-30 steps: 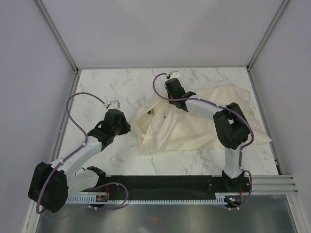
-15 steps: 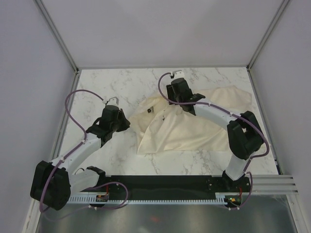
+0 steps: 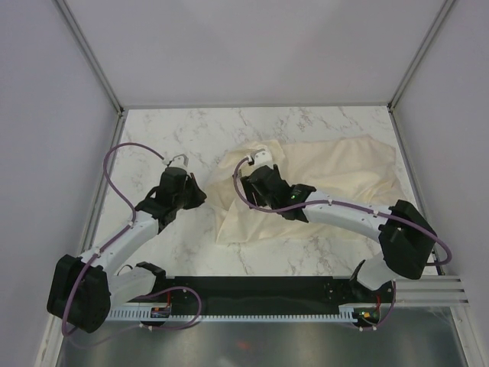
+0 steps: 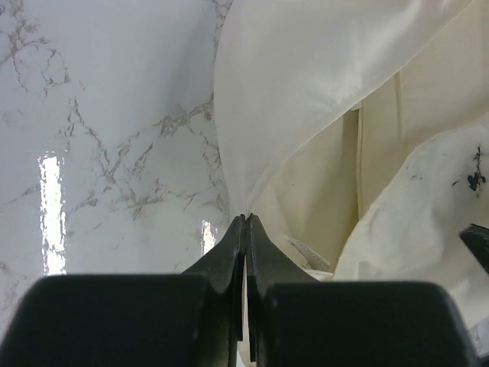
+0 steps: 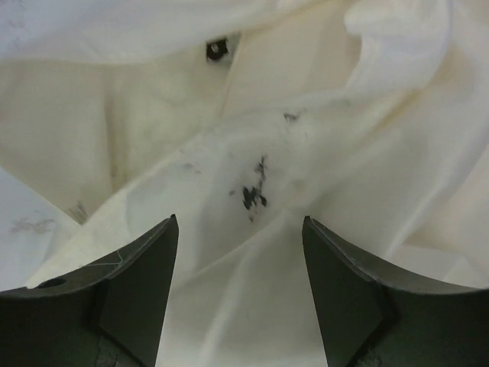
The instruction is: Remove the pillowcase from the pillow
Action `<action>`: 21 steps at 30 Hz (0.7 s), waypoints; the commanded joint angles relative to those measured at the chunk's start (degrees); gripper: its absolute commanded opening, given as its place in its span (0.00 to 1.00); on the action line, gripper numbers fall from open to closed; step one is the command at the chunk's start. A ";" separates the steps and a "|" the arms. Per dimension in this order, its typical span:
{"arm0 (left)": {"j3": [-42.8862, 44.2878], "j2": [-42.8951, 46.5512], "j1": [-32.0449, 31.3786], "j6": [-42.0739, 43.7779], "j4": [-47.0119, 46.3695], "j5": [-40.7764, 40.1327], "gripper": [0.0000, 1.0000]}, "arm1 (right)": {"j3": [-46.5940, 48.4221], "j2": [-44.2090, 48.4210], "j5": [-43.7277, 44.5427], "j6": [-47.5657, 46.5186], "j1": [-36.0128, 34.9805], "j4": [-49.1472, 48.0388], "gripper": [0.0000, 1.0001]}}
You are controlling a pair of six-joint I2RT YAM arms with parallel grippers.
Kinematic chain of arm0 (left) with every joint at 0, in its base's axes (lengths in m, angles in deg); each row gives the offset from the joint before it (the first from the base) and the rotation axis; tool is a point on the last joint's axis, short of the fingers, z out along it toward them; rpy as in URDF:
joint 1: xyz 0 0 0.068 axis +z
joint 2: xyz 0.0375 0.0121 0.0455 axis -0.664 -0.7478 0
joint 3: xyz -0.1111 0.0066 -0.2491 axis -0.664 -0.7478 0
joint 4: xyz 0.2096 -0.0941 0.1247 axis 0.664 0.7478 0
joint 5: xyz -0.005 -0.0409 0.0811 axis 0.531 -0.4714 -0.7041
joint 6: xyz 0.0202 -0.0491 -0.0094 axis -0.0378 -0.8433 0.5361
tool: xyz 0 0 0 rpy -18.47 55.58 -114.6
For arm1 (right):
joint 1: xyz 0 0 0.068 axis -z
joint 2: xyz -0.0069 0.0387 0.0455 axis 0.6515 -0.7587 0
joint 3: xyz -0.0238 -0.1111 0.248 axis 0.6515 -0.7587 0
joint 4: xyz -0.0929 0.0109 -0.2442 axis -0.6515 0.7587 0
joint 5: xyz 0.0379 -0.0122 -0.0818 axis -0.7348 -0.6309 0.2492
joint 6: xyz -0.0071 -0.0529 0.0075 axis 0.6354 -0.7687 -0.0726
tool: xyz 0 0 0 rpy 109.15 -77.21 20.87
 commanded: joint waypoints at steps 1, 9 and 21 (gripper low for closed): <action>0.28 1.54 0.25 2.01 -1.14 1.15 0.02 | -3.13 -1.40 4.74 5.18 -1.30 3.23 0.74; 0.28 1.63 0.25 1.92 -1.14 1.15 0.02 | -5.77 -3.69 11.24 9.40 -3.15 6.92 0.14; 1.69 -1.09 0.33 2.19 -1.05 -1.57 0.02 | -15.17 13.09 14.68 20.91 -4.55 19.31 0.03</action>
